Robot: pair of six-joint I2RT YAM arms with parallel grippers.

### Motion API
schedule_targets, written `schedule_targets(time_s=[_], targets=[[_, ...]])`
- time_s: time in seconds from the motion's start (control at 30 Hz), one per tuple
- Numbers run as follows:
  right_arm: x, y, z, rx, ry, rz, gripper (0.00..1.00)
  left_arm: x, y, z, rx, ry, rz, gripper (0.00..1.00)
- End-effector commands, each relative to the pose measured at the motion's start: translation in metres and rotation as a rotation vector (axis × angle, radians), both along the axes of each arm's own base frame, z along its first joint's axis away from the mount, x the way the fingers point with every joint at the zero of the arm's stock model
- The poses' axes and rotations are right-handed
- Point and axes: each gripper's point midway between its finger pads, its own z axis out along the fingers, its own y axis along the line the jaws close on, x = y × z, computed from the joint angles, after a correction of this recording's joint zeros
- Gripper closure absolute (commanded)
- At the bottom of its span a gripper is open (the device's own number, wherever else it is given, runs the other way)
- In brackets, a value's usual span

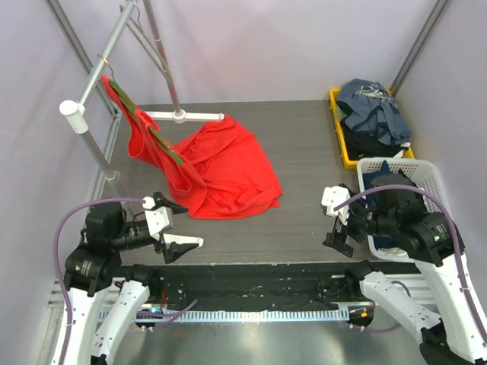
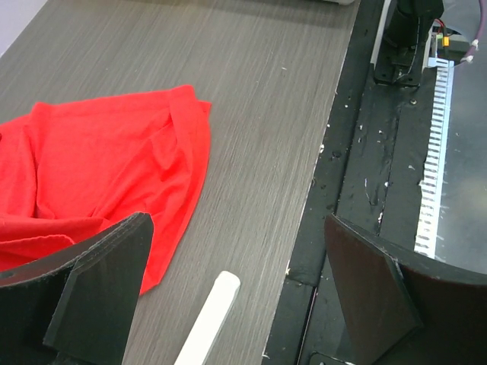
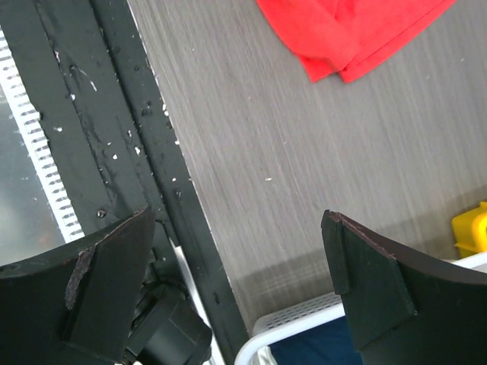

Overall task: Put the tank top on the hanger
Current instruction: Reset both arms

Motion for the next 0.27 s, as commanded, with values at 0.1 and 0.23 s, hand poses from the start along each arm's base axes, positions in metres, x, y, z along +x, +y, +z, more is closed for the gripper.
schedule_targets(time_s=[0.1, 0.23], targets=[[-0.01, -0.0031, -0.0064, -0.008, -0.007, 0.037, 0.0, 0.0015, -0.0023, 0.0066, -0.011, -0.006, -0.014, 0.0], [-0.0068, -0.002, -0.0023, 0.001, -0.016, 0.027, 0.0, 0.0039, -0.0021, 0.0107, -0.008, -0.009, -0.009, 0.0]])
